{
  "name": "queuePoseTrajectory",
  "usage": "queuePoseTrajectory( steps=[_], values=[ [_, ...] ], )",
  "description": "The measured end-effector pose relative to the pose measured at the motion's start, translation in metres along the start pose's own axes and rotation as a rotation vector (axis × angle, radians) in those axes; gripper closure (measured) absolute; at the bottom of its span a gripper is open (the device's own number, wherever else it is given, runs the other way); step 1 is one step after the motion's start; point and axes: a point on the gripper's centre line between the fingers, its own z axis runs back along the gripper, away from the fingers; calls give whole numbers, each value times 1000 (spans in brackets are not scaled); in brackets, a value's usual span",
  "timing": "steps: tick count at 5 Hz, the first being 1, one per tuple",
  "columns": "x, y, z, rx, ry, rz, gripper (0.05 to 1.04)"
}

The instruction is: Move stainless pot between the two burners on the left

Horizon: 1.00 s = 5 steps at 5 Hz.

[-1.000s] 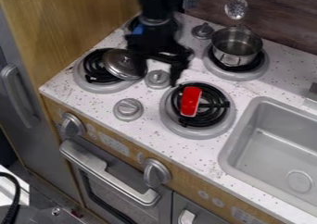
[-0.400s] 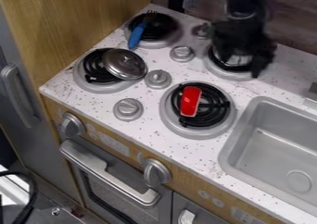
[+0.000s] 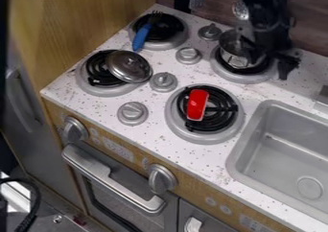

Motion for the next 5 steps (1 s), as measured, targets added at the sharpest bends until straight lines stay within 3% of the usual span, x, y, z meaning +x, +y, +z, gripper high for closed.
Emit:
queuePoseTrajectory(
  steps=[2, 4, 5],
  values=[
    [29, 11, -34, 48, -73, -19, 82],
    [59, 32, -54, 113, -104, -23, 82],
    [65, 39, -66, 128, -95, -16, 82]
  ],
)
